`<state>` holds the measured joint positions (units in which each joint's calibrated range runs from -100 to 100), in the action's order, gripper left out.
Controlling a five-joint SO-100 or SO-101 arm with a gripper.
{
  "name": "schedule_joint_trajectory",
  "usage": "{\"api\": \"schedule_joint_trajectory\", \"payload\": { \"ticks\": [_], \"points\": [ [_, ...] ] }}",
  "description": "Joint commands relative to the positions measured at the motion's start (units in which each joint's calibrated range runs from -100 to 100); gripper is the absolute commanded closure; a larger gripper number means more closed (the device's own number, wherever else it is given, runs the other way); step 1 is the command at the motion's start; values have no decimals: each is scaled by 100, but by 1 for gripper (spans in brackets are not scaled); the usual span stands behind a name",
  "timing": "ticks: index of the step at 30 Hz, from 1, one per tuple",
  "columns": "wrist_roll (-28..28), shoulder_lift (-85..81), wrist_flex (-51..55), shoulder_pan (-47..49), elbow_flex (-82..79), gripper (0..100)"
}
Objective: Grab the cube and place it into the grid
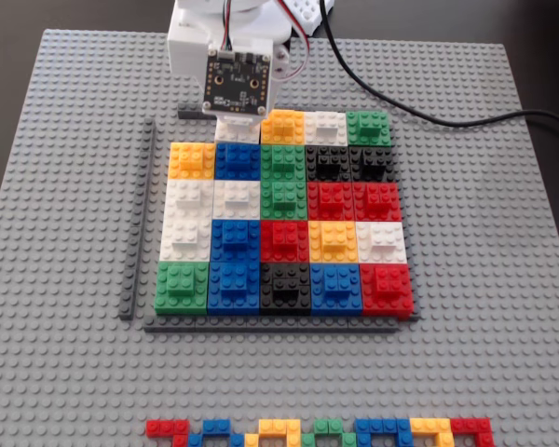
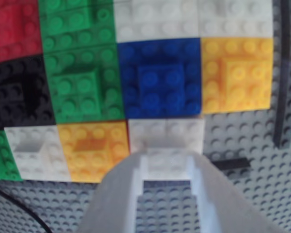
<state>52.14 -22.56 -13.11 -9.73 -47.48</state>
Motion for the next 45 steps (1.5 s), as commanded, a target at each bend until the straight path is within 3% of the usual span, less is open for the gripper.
{"api": "schedule_joint_trajectory", "payload": {
  "ticks": [1,10,18,45],
  "points": [
    [-10,-22,-52,49,77,97],
    [-20,38,-76,56,104,96],
    [-44,55,-140,27,68,87],
    [-63,-100,261,-135,883,83]
  ]
}}
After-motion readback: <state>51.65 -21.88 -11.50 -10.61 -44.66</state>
